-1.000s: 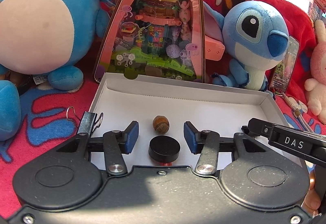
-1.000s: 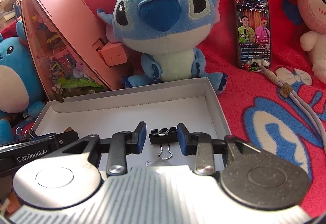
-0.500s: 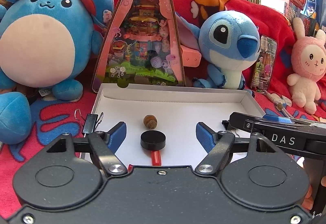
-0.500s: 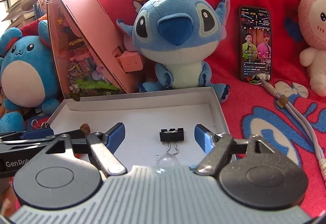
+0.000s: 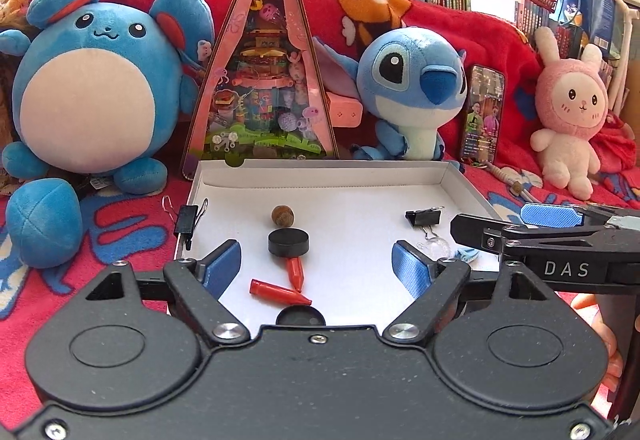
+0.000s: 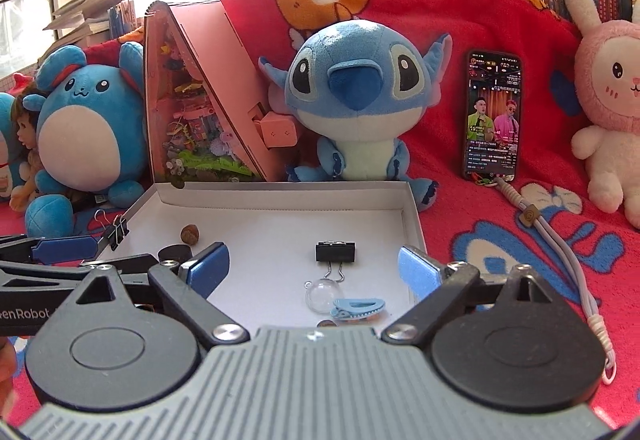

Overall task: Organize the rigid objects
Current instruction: 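Withdraw both tools from the box toward the remaining objects on the blanket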

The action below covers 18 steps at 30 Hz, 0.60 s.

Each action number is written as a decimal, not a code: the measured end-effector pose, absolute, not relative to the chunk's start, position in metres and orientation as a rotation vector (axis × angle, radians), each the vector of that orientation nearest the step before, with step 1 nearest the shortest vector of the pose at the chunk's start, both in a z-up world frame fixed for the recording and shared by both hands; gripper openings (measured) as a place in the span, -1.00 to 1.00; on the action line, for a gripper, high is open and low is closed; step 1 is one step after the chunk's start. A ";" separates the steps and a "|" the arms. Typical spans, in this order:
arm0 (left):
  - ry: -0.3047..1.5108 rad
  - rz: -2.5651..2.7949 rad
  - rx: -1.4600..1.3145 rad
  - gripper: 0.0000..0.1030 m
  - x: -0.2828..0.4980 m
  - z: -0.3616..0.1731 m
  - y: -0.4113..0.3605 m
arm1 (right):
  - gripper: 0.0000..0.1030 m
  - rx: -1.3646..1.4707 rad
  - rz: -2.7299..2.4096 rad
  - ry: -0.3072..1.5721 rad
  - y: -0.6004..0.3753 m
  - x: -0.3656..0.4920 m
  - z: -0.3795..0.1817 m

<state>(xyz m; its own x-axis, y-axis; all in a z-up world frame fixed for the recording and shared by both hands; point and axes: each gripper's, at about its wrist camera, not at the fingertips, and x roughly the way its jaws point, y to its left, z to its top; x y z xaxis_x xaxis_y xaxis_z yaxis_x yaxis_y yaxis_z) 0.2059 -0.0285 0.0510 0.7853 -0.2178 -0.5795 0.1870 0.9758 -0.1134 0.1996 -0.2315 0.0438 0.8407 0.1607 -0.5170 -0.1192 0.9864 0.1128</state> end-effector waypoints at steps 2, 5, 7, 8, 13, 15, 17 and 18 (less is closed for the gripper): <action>0.622 -0.227 -0.044 0.59 0.197 0.051 -0.029 | 0.88 0.061 0.156 0.548 -0.231 0.191 0.044; 0.617 -0.244 -0.045 0.59 0.185 0.051 -0.028 | 0.91 0.044 0.164 0.536 -0.233 0.178 0.044; 0.620 -0.257 -0.039 0.59 0.177 0.051 -0.029 | 0.94 0.033 0.170 0.526 -0.235 0.170 0.045; 0.621 -0.262 -0.037 0.59 0.173 0.050 -0.029 | 0.94 0.029 0.172 0.523 -0.235 0.167 0.045; 0.626 -0.290 -0.042 0.59 0.152 0.050 -0.027 | 0.97 -0.009 0.188 0.495 -0.236 0.143 0.047; 0.620 -0.302 -0.039 0.59 0.141 0.050 -0.026 | 0.98 -0.025 0.193 0.486 -0.236 0.134 0.047; 0.619 -0.313 -0.024 0.59 0.131 0.049 -0.026 | 0.98 -0.045 0.204 0.481 -0.235 0.125 0.047; 0.619 -0.317 -0.019 0.59 0.127 0.049 -0.026 | 0.99 -0.058 0.209 0.477 -0.234 0.119 0.046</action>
<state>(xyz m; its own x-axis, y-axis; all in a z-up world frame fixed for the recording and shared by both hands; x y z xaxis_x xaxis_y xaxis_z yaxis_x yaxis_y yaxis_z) 0.1265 -0.0265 0.0485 0.7680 -0.2976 -0.5672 0.2865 0.9516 -0.1114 0.1193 -0.2343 0.0461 0.8677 0.1857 -0.4610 -0.2127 0.9771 -0.0067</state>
